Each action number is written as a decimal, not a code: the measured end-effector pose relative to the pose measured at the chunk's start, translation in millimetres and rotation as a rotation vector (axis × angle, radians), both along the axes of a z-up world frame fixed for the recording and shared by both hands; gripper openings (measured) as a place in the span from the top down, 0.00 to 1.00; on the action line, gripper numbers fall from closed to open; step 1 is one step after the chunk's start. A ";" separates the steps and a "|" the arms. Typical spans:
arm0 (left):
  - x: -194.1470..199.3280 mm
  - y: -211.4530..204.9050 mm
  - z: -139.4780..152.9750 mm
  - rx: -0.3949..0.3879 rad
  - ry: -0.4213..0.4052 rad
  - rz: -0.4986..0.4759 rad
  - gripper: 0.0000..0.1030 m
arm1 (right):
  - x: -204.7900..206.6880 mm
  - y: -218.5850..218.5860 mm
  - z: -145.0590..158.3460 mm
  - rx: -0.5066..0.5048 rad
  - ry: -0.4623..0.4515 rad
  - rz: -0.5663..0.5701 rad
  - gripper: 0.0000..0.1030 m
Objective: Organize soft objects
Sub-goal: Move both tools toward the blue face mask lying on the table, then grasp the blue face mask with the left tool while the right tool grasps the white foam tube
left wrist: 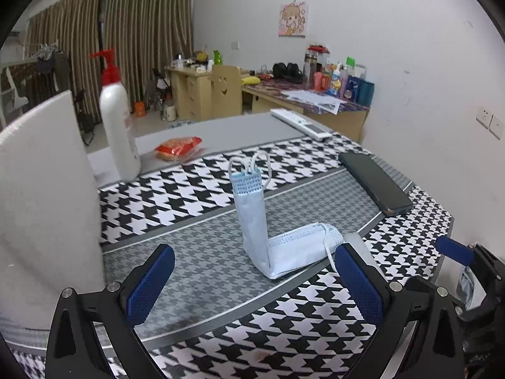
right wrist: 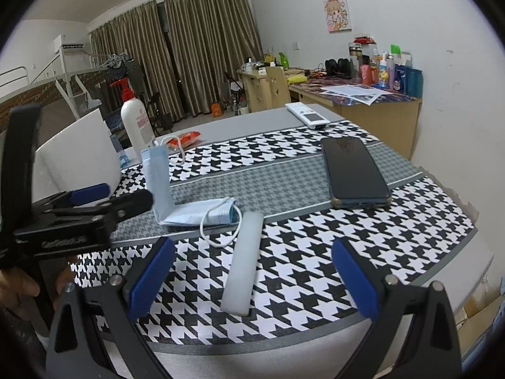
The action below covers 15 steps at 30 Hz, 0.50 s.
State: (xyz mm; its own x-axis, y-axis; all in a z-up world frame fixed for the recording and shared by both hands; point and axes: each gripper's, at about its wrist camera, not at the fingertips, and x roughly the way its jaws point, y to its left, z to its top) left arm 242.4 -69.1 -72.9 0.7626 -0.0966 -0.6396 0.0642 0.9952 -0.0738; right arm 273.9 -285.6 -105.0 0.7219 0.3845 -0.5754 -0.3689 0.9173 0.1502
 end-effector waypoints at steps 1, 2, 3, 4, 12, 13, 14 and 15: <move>2.9 1.1 -2.1 -0.003 0.010 0.005 0.05 | 1.3 0.9 -1.1 -0.002 0.003 0.002 0.02; 6.1 2.3 -5.0 -0.010 0.021 0.010 0.05 | 3.2 1.5 -1.7 -0.003 0.006 0.003 0.02; 6.8 2.8 -5.8 -0.010 0.027 0.016 0.05 | 3.8 2.0 -2.7 -0.005 0.009 0.003 0.02; 7.8 2.9 -7.2 -0.010 0.033 0.018 0.05 | 4.9 2.2 -3.0 -0.005 0.009 0.005 0.02; 15.9 2.8 -14.2 -0.012 0.061 0.024 0.13 | 10.1 7.0 -7.9 -0.018 0.022 0.020 0.05; 17.0 2.3 -15.3 -0.011 0.065 0.022 0.14 | 11.5 7.1 -8.7 -0.018 0.025 0.020 0.07; 18.2 1.7 -16.5 -0.012 0.070 0.019 0.14 | 12.0 6.9 -9.9 -0.016 0.027 0.019 0.07; 19.3 1.2 -17.8 -0.017 0.076 0.013 0.15 | 12.0 6.9 -10.8 -0.014 0.030 0.020 0.08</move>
State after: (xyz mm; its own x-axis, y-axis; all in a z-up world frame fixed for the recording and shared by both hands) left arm 261.7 -67.9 -90.6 0.7135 -0.0985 -0.6937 0.0453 0.9945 -0.0946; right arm 285.8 -278.7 -115.8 0.6968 0.3904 -0.6018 -0.3826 0.9119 0.1486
